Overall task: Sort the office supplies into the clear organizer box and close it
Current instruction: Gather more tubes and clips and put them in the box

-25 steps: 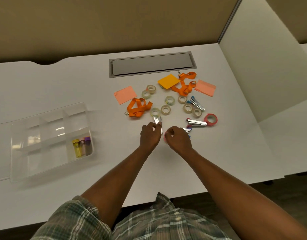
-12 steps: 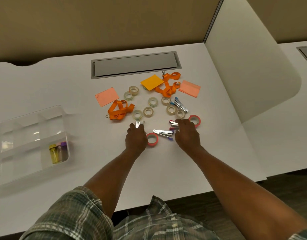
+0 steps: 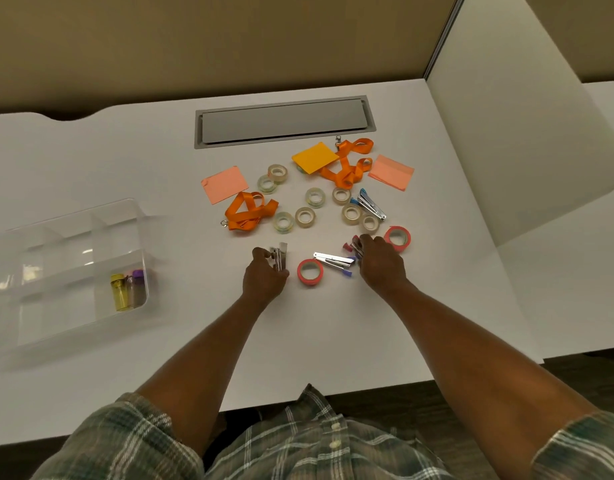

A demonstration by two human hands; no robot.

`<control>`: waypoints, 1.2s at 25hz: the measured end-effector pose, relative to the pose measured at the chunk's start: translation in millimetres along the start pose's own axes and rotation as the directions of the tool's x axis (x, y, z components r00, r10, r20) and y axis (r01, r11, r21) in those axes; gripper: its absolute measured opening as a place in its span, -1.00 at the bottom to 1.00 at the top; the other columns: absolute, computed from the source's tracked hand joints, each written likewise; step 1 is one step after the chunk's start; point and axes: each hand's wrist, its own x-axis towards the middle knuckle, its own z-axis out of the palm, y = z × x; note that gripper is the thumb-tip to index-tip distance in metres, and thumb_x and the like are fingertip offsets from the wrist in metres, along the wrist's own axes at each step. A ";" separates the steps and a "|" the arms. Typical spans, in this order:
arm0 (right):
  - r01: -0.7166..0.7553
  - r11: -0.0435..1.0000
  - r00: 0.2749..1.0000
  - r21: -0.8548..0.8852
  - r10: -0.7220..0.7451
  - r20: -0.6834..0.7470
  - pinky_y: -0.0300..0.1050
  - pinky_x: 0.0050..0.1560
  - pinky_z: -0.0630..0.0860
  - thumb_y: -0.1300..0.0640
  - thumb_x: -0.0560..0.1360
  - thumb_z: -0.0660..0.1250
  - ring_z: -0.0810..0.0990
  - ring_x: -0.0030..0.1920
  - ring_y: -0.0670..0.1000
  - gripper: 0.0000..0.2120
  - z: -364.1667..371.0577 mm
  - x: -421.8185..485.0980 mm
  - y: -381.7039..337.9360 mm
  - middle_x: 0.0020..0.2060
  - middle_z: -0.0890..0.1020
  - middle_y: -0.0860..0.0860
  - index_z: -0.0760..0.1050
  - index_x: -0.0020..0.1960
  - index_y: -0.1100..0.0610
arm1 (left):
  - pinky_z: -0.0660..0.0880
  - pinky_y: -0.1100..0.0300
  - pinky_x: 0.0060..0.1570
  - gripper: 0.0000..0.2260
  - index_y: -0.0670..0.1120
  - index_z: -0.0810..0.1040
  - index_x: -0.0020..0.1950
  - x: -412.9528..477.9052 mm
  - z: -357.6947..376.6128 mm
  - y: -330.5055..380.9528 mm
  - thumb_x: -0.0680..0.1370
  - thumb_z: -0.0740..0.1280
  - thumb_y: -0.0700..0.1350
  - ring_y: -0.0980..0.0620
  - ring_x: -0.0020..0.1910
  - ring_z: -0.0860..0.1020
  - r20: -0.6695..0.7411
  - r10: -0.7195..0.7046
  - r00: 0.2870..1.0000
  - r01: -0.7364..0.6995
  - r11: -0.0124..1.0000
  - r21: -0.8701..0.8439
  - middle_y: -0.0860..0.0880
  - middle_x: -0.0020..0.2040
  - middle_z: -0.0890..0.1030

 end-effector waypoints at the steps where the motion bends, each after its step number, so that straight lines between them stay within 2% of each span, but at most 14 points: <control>1: -0.058 0.994 0.998 0.093 0.060 -0.017 0.08 0.02 0.53 0.16 0.57 0.28 0.58 0.13 0.23 -0.66 -2.8 1.7 -3.7 0.12 0.58 0.18 0.41 0.34 0.15 | 0.62 -0.05 -0.07 -0.49 -0.12 0.31 0.34 -1.2 -5.4 -0.7 0.48 0.46 -0.18 -0.16 -0.18 0.65 0.071 -0.074 0.995 0.086 0.979 -0.184 -0.25 0.02 0.64; 2: -0.109 0.977 0.993 0.186 0.116 -0.032 0.09 0.06 0.55 0.17 0.54 0.32 0.59 0.14 0.23 -0.62 -6.8 4.1 -8.6 0.12 0.60 0.18 0.41 0.34 0.15 | 0.63 -0.03 -0.10 -0.45 -0.11 0.30 0.39 -3.6 -12.5 -1.2 0.48 0.47 -0.21 -0.13 -0.24 0.65 0.161 -0.122 0.979 0.173 0.919 -0.355 -0.27 0.01 0.64; 4: -0.193 0.889 0.977 0.414 0.215 -0.006 0.11 0.11 0.57 0.16 0.52 0.39 0.63 0.11 0.21 -0.56 -16.8 8.3 -24.0 0.08 0.65 0.17 0.41 0.37 0.14 | 0.66 0.04 -0.18 -0.44 -0.12 0.29 0.43 -9.5 -28.1 -3.7 0.49 0.45 -0.27 -0.14 -0.25 0.67 0.325 -0.103 0.940 0.284 0.762 -0.582 -0.28 0.01 0.64; 5: -0.231 0.768 0.968 0.597 0.244 0.060 0.12 0.10 0.59 0.16 0.52 0.41 0.66 0.05 0.18 -0.53 -21.4 9.3 -36.2 0.04 0.67 0.17 0.40 0.40 0.12 | 0.66 0.06 -0.20 -0.47 -0.15 0.32 0.41 -12.3 -37.2 -6.2 0.50 0.43 -0.30 -0.15 -0.21 0.69 0.382 -0.060 0.922 0.315 0.690 -0.652 -0.26 0.00 0.64; 6: -0.269 0.560 0.959 0.784 0.234 0.162 0.11 0.06 0.62 0.17 0.52 0.41 0.68 -0.03 0.15 -0.51 -25.2 8.6 -50.2 -0.02 0.68 0.16 0.39 0.41 0.11 | 0.66 0.07 -0.18 -0.52 -0.18 0.36 0.40 -14.4 -46.4 -8.7 0.51 0.41 -0.31 -0.17 -0.18 0.69 0.422 -0.016 0.906 0.338 0.627 -0.702 -0.24 -0.02 0.64; 7: -0.308 0.327 0.949 0.893 0.169 0.266 0.09 -0.03 0.65 0.20 0.53 0.40 0.69 -0.12 0.11 -0.52 -29.5 6.2 -65.7 -0.07 0.67 0.15 0.39 0.42 0.11 | 0.66 0.07 -0.15 -0.56 -0.18 0.41 0.39 -16.6 -56.1 -10.9 0.52 0.39 -0.31 -0.18 -0.15 0.70 0.449 0.023 0.893 0.356 0.573 -0.738 -0.22 -0.04 0.63; 8: -0.336 0.150 0.942 0.930 0.074 0.328 0.05 -0.11 0.65 0.24 0.54 0.38 0.68 -0.18 0.09 -0.54 -33.0 3.2 -82.9 -0.11 0.67 0.15 0.40 0.41 0.13 | 0.66 0.07 -0.13 -0.59 -0.18 0.44 0.37 -18.4 -66.5 -13.9 0.53 0.38 -0.31 -0.19 -0.12 0.69 0.464 0.059 0.884 0.367 0.528 -0.766 -0.21 -0.05 0.63; 10: -0.367 0.029 0.927 0.930 -0.068 0.368 -0.02 -0.16 0.62 0.27 0.55 0.33 0.68 -0.19 0.10 -0.63 -32.7 -2.7 -120.0 -0.10 0.67 0.14 0.45 0.34 0.13 | 0.66 0.07 -0.11 -0.64 -0.20 0.46 0.34 -20.1 -89.6 -21.4 0.55 0.35 -0.30 -0.21 -0.08 0.69 0.468 0.125 0.875 0.362 0.473 -0.803 -0.22 -0.05 0.62; 14: -0.371 0.056 0.907 0.927 -0.194 0.375 0.09 0.03 0.63 0.28 0.57 0.21 0.70 -0.09 0.16 -0.77 -20.3 -12.9 -196.9 -0.04 0.71 0.16 0.53 0.17 0.12 | 0.65 -0.01 0.00 -0.74 -0.20 0.50 0.28 -15.7 -141.7 -38.8 0.60 0.25 -0.27 -0.21 -0.06 0.66 0.421 0.195 0.886 0.284 0.489 -0.824 -0.23 -0.06 0.63; 19: -0.395 0.198 0.880 0.897 -0.199 0.431 -0.02 -0.14 0.61 0.23 0.56 0.20 0.67 -0.16 0.10 -0.74 -6.1 -17.5 -298.2 -0.02 0.72 0.11 0.54 0.20 0.13 | 0.55 -0.01 -0.06 -0.71 -0.19 0.59 0.19 -1.6 -213.3 -68.2 0.62 0.15 -0.11 -0.12 -0.17 0.61 0.313 0.143 0.939 0.182 0.567 -0.804 -0.20 -0.06 0.63; 22: -0.396 0.270 0.873 0.878 -0.186 0.451 -0.07 -0.17 0.56 0.13 0.61 0.20 0.67 -0.17 0.06 -0.77 0.6 -15.5 -356.2 -0.08 0.73 0.04 0.56 0.20 0.09 | 0.47 0.06 -0.16 -0.63 -0.20 0.60 0.19 13.4 -256.1 -88.5 0.60 0.15 -0.02 -0.12 -0.22 0.57 0.263 0.091 0.960 0.186 0.495 -0.849 -0.22 -0.05 0.63; 24: -0.393 0.290 0.868 0.873 -0.195 0.456 -0.08 -0.18 0.57 0.05 0.60 0.24 0.68 -0.20 0.04 -0.79 3.9 -13.4 -390.6 -0.18 0.73 0.01 0.57 0.17 0.03 | 0.48 0.06 -0.19 -0.67 -0.15 0.65 0.10 25.0 -279.6 -100.2 0.57 0.19 0.00 -0.14 -0.21 0.58 0.223 0.027 0.974 0.191 0.423 -0.886 -0.23 -0.02 0.64; 27: -0.305 0.376 0.897 0.875 -0.196 0.396 -0.09 -0.22 0.61 0.12 0.57 0.27 0.67 -0.16 0.05 -0.78 9.8 -7.1 -432.9 -0.04 0.70 0.06 0.53 0.13 -0.14 | 0.60 -0.02 -0.09 -0.78 -0.06 0.62 0.15 47.1 -302.6 -112.7 0.58 0.27 -0.07 -0.17 -0.15 0.64 0.109 -0.102 0.989 0.143 0.443 -0.885 -0.18 -0.04 0.67; 30: -0.212 0.477 0.933 0.853 -0.163 0.322 -0.01 -0.21 0.66 0.24 0.52 0.24 0.66 -0.17 0.05 -0.64 15.7 1.5 -459.7 0.01 0.66 0.07 0.52 0.10 -0.21 | 0.60 -0.04 -0.08 -0.68 -0.01 0.49 0.23 70.9 -311.1 -114.1 0.56 0.20 -0.31 -0.14 -0.15 0.62 0.000 -0.144 0.990 0.086 0.594 -0.800 -0.16 -0.03 0.60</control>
